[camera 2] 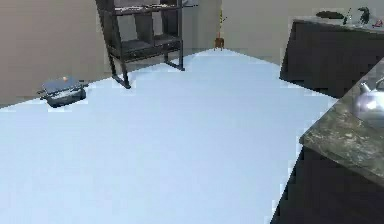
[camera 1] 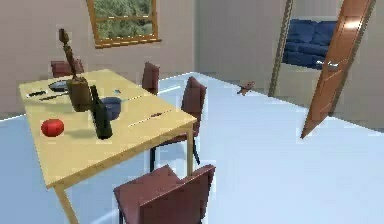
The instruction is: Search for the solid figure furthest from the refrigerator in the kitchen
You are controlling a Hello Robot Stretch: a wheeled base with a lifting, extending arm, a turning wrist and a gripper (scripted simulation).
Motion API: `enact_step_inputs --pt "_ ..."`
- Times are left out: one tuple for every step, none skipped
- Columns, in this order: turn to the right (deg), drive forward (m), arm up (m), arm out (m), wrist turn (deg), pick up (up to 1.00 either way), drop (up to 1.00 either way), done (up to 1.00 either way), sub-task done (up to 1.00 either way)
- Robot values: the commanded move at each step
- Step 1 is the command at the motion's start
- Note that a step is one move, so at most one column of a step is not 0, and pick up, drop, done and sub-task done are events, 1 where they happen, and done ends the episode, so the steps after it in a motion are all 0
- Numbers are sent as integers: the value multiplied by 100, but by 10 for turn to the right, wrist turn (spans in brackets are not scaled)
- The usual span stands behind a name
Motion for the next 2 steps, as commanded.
enact_step_inputs --pt "450 0 0 0 0 0 0 0 0" --pt "450 0 0 0 0 0 0 0 0"
